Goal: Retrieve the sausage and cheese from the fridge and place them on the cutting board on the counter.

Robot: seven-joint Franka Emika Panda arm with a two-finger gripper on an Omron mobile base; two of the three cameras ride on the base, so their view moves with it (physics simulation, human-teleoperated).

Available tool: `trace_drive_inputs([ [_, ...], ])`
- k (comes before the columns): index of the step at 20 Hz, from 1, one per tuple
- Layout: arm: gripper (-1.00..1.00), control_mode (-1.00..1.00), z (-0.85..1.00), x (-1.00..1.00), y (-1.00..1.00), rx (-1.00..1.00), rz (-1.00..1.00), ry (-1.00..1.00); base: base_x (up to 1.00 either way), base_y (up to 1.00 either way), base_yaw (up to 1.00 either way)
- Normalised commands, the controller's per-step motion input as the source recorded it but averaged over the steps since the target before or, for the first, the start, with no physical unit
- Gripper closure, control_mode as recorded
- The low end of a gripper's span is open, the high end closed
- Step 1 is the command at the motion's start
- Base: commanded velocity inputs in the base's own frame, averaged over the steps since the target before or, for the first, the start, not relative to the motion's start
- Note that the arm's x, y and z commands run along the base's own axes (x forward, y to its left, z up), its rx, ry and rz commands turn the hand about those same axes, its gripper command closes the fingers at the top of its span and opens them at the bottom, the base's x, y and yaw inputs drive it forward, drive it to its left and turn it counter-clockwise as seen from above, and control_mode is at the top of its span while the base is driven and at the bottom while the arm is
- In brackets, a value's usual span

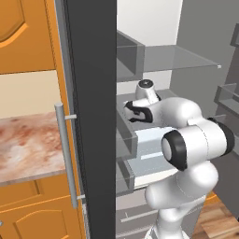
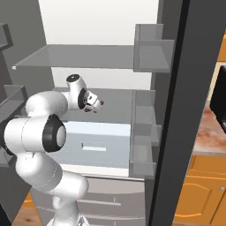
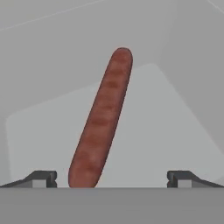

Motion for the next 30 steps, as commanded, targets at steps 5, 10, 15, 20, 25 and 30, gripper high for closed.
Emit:
trace_drive_inputs([
  [5, -1.00, -1.00, -0.14, 0.42, 0.00, 0.00, -0.04, 0.00, 0.00, 0.00, 0.00],
  [10, -1.00, -1.00, -0.17, 0.34, 0.00, 0.00, -0.04, 0.00, 0.00, 0.00, 0.00],
  [15, -1.00, -1.00, -0.19, 0.18, 0.00, 0.00, -0.02, 0.00, 0.00, 0.00, 0.00],
  [20, 1.00, -1.00, -0.19, 0.09, 0.00, 0.00, -0.01, 0.00, 0.00, 0.00, 0.00],
  [25, 1.00, -1.00, -0.01, 0.00, 0.00, 0.00, 0.00, 0.00, 0.00, 0.00, 0.00],
  [30, 1.00, -1.00, -0.20, 0.00, -0.02, 0.00, 0.00, 0.00, 0.00, 0.00, 0.00],
])
